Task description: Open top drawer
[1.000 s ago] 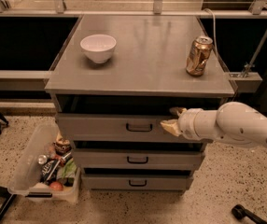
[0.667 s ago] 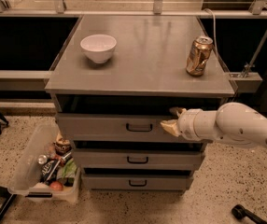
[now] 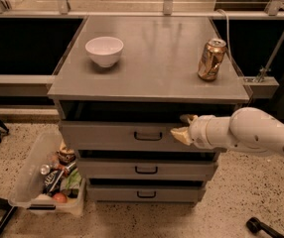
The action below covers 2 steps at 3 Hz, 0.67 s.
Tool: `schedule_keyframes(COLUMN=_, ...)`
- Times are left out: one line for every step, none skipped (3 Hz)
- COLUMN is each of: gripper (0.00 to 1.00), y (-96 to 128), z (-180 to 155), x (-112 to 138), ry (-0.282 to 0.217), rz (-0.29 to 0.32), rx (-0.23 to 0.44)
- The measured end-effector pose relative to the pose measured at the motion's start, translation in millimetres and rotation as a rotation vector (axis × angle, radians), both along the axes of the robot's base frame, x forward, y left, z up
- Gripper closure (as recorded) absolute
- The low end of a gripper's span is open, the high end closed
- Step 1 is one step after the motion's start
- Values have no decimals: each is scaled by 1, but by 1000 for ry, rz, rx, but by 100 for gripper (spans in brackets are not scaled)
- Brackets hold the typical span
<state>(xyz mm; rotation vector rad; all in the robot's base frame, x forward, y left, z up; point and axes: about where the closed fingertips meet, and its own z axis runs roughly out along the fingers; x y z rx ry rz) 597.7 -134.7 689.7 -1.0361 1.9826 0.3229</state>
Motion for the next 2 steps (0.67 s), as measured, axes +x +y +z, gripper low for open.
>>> schedule_keyframes(gripper=100, y=1, z=-3, x=-4, ry=8, rz=-4, rx=12)
schedule_keyframes(gripper=100, y=1, z=0, x=-4, ry=8, rz=-4, rx=12)
